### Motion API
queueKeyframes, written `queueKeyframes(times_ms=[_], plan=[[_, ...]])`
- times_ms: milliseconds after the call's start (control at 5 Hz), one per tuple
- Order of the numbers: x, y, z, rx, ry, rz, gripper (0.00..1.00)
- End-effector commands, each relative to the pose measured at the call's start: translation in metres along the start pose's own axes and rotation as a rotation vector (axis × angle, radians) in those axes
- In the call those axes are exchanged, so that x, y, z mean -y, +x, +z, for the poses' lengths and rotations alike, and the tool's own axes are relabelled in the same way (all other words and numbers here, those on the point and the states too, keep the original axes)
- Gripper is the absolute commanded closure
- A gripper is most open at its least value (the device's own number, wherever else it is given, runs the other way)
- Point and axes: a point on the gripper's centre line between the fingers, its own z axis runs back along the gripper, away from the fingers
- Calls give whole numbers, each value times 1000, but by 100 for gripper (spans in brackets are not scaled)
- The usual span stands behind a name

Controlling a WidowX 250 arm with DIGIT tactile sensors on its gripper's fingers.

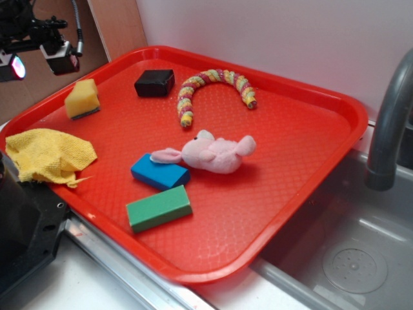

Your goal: Grab the green sponge.

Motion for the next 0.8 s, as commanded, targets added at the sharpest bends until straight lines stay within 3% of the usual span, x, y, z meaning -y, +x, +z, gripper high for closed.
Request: queueKeyframes(times_ms=[0,600], plan=[[11,-7,-6,21,5,-106,0],[41,20,-57,-32,40,-121,0]])
